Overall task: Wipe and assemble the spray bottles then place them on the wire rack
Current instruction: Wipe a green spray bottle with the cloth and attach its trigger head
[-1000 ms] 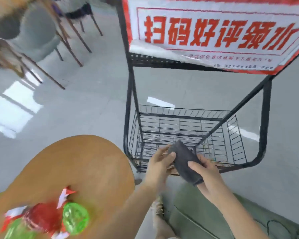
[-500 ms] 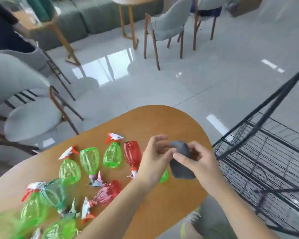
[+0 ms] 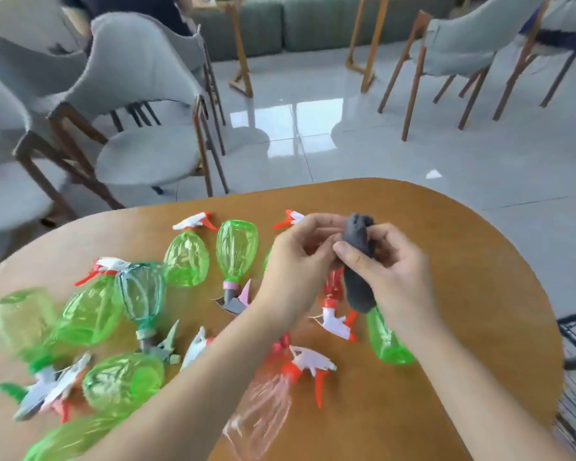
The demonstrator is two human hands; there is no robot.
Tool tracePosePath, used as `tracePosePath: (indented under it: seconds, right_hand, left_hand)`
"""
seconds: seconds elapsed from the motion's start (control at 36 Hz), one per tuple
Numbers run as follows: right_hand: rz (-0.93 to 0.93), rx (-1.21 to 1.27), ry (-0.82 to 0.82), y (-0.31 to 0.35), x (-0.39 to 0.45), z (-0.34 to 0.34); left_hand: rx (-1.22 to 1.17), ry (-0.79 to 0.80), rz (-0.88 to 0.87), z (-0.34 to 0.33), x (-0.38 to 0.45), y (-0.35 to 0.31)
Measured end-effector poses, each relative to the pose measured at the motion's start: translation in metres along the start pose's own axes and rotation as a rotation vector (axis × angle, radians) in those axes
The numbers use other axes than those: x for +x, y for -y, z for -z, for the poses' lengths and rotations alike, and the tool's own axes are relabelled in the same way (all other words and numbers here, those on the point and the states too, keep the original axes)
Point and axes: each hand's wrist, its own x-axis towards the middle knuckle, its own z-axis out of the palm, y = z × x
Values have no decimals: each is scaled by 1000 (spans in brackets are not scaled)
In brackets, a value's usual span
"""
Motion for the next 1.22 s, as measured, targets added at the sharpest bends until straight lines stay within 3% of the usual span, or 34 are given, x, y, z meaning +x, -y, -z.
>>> tracePosePath:
  seconds: [0.33, 0.58, 0.92, 1.22]
  right_hand:
    - [379, -54, 43, -57, -38, -9]
    - [514, -150, 62, -65, -160, -11]
    - [527, -222, -3, -79, -252, 12]
    - [328, -399, -185, -112, -242, 86]
  left_hand:
    - [178, 24, -311, 29, -62, 37]
    - [243, -27, -335, 24, -196, 58]
    - [383, -147, -277, 7, -293, 93]
    - [547, -72, -239, -55, -246, 125]
